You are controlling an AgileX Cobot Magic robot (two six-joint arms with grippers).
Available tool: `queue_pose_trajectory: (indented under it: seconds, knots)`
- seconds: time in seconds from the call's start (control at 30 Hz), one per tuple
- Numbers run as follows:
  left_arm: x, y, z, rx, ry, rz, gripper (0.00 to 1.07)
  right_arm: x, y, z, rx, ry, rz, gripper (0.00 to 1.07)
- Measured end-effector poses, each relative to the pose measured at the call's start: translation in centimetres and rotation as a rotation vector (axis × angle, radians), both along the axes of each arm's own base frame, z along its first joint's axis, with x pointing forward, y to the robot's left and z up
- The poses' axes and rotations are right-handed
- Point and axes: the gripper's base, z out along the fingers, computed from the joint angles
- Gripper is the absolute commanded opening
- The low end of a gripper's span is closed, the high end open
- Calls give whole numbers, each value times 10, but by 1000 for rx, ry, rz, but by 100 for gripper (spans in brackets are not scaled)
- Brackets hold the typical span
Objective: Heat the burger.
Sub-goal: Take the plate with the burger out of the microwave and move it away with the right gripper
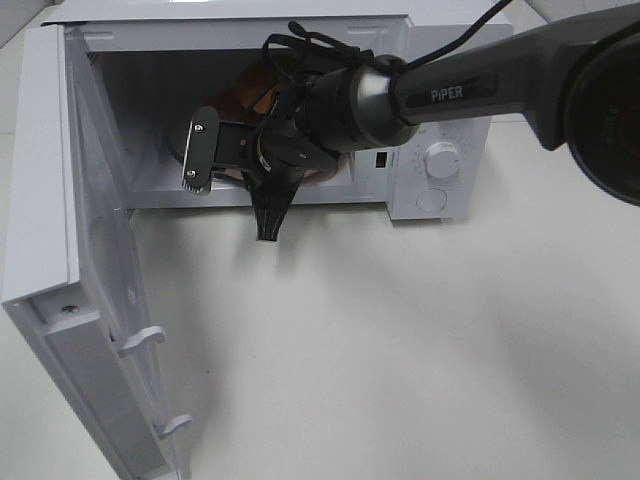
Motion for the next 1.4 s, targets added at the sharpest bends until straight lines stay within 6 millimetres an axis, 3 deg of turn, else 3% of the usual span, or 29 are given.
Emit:
queue_pose_trajectory:
  seconds: [0.27, 0.87, 1.4]
  knots:
    - [0, 0, 0, 0, 0, 0, 0, -10, -6, 17, -24, -4, 36, 0]
    - [0, 0, 0, 0, 0, 0, 0, -59, -41, 46, -110, -47, 231, 0]
    - [0, 0, 0, 0, 0, 0, 0, -98, -71, 46, -204, -46, 345, 0]
